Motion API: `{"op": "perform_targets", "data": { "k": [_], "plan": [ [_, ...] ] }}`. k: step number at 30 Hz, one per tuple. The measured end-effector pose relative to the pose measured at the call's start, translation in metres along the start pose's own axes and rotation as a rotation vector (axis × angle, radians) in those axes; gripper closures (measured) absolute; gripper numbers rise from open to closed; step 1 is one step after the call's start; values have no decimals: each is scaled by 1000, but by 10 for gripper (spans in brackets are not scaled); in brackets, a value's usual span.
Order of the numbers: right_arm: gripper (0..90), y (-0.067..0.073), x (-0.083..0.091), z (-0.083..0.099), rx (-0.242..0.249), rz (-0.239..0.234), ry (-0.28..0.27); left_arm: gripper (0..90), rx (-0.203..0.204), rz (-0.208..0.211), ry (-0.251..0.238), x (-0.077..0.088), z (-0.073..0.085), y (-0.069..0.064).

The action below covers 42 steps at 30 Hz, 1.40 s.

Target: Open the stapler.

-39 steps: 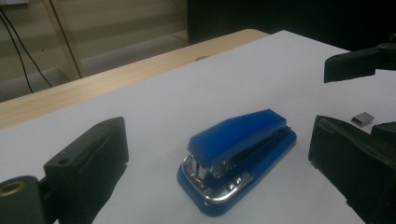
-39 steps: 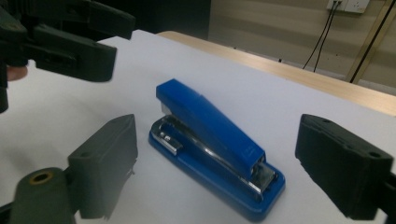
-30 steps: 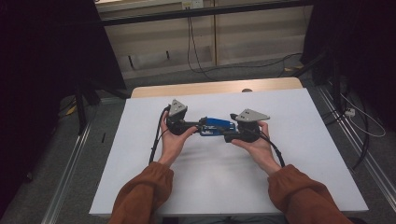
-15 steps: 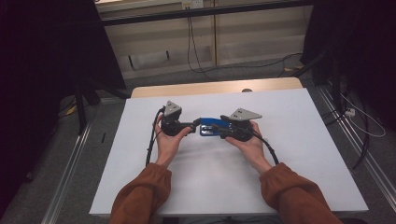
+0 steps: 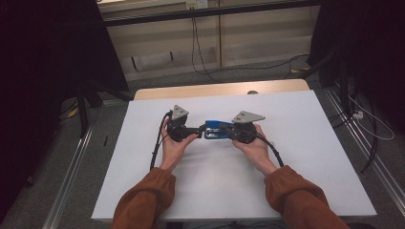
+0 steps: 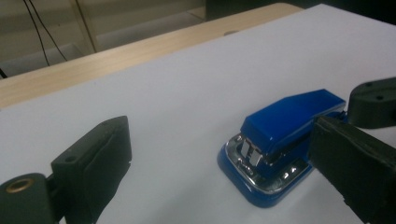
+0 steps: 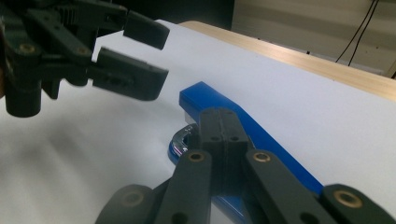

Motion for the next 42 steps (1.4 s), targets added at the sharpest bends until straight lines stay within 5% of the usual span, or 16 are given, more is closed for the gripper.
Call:
{"op": "perform_targets", "data": {
  "k": [2,3,7,11,22,42],
  "plan": [
    [900,0,0,0,-10,-4,2,72,11,5,0,-1,1,-1],
    [900,-1,0,1,-12,-7,4,178,9,19,9,0,3,0],
    [900,-2,-1,1,-12,-9,3,271,33,33,14,1,5,0],
    [900,0,-3,1,4,-10,9,475,74,49,17,1,7,2],
    [900,-1,-11,5,-1,-14,45,900,56,70,38,-3,15,0],
    [900,10,-30,16,42,-46,174,900,-43,84,101,-17,24,-13]
  ]
}}
Point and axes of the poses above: each handheld gripper's, and its own axes: x roughly backward along the jaws, z roughly out of its underside, y roughly to its left, the point moved 9 cm from there along -x, roughly forward along the jaws, and after that the axes turned 4 degrees about -x, right-handed, at the moved point
